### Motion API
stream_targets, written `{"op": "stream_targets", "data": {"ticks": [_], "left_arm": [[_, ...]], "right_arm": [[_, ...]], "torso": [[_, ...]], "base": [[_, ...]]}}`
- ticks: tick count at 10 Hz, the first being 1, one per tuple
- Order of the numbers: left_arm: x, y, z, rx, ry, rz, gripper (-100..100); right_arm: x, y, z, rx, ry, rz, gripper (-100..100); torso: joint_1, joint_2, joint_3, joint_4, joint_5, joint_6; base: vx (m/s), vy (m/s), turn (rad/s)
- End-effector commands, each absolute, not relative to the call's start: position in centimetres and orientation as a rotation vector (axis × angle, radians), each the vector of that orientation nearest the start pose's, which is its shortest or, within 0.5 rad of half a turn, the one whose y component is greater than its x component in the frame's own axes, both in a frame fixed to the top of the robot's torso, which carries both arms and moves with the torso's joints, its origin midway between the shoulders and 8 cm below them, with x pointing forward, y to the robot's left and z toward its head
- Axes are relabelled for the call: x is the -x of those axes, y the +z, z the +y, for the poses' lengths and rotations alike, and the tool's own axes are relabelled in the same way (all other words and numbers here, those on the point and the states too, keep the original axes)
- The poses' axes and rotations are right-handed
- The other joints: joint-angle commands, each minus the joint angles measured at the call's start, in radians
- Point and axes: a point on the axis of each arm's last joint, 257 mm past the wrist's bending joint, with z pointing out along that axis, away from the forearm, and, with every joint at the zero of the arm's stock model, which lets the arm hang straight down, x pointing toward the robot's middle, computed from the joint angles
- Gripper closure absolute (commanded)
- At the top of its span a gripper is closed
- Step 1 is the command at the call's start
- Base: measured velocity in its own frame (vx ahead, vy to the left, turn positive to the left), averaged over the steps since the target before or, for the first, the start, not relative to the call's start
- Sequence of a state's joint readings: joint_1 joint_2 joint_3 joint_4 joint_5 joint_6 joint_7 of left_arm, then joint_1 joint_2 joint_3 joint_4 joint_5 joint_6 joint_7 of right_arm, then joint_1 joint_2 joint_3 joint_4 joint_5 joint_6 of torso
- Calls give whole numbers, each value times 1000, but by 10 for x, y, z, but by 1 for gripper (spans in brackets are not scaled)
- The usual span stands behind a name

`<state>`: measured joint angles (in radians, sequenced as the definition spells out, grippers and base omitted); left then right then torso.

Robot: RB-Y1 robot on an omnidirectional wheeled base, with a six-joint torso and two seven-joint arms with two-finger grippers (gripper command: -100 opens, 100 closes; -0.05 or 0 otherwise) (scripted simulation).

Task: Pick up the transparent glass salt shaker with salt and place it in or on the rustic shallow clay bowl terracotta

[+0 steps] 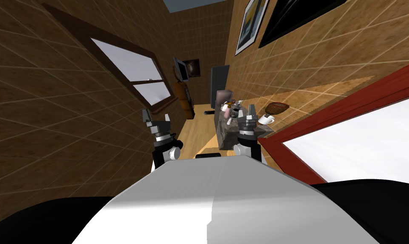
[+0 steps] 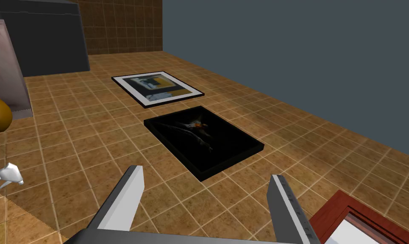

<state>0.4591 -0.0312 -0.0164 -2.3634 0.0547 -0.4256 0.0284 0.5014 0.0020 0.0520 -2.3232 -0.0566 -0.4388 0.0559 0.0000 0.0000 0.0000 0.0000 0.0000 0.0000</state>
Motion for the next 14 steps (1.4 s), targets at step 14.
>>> {"op": "stream_targets", "data": {"ticks": [14], "left_arm": [[-340,60,277,687,-1407,513,0]], "right_arm": [[-435,-33,-270,-867,1600,691,-100]], "torso": [[-5,4,3,1,-1,0]], "base": [[-84,-76,54]]}}
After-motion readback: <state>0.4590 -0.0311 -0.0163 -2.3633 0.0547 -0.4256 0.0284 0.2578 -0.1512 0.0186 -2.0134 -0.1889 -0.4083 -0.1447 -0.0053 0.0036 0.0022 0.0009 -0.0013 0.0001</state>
